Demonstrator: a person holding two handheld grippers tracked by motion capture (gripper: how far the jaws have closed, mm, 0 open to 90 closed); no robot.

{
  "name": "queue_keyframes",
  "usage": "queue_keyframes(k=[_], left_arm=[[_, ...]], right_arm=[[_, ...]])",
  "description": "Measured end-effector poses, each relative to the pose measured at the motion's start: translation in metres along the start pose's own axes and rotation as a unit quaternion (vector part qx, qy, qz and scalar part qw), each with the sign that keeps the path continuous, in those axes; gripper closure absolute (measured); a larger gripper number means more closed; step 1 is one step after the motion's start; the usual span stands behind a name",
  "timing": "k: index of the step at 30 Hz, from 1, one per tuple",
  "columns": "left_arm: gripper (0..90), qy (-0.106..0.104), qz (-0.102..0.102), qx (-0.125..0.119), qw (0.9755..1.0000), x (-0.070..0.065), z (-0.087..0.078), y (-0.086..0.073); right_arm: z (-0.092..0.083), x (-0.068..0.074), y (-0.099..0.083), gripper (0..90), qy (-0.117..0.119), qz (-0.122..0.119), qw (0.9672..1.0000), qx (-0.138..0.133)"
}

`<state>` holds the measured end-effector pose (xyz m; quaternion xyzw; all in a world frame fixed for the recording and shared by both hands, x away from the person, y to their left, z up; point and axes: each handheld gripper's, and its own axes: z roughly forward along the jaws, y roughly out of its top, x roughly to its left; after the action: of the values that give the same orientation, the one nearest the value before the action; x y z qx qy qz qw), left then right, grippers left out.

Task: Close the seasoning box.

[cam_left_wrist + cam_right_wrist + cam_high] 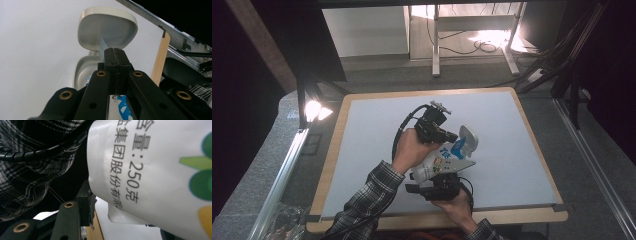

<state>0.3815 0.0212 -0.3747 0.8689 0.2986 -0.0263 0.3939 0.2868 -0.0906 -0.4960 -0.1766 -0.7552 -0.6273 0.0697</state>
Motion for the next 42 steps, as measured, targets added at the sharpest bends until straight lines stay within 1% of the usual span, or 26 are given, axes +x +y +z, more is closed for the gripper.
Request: queue_keyframes(k=[2,4,8,11,13,16,18,26,33,34,42], left_arm=[[89.6,-0.003,0.001,0.001,1.0000,0.0002,0.0001,0.0000],[86.8,-0.006,0.000,0.005,1.0000,0.0002,0.0005,0.0000],[84.1,-0.008,0.002,0.009,0.9999,-0.0001,0.0007,-0.0001],[81.6,-0.010,0.005,0.021,0.9997,0.0002,0.0017,0.0000],[82.6,-0.010,0.006,0.025,0.9996,0.0001,0.0026,-0.0002],[89.2,-0.007,0.008,0.033,0.9994,-0.0008,0.0036,-0.0004],[90.0,-0.005,0.011,0.039,0.9992,-0.0014,0.0041,0.0000],[90.0,0.011,0.012,0.032,0.9994,-0.0040,0.0010,0.0029],[90.0,0.017,0.009,0.028,0.9994,-0.0043,0.0002,0.0042],[90.0,0.017,0.010,0.027,0.9994,-0.0039,0.0001,0.0043],[90.0,0.024,0.010,0.023,0.9994,-0.0041,0.0002,0.0056]], right_arm=[[0.0000,-0.0001,0.0000,52.3,0.000,0.000,1.0000,0.000],[-0.0001,-0.0002,-0.0001,52.4,0.001,0.001,1.0000,0.000],[0.0001,-0.0003,-0.0003,52.4,0.003,0.002,1.0000,-0.001],[0.0003,-0.0002,-0.0002,52.4,0.004,0.002,1.0000,0.000],[0.0005,-0.0002,-0.0003,52.4,0.003,0.002,1.0000,0.000],[0.0008,-0.0001,-0.0005,52.4,0.003,0.001,1.0000,0.002],[0.0009,0.0001,-0.0006,52.4,0.003,0.002,1.0000,0.002],[0.0000,0.0012,0.0006,52.2,0.005,0.001,1.0000,-0.001],[-0.0006,0.0020,0.0014,51.9,0.005,0.001,1.0000,-0.004],[-0.0007,0.0017,0.0014,51.9,0.004,-0.002,1.0000,-0.003],[-0.0011,0.0018,0.0016,51.7,0.005,0.000,1.0000,-0.005]])
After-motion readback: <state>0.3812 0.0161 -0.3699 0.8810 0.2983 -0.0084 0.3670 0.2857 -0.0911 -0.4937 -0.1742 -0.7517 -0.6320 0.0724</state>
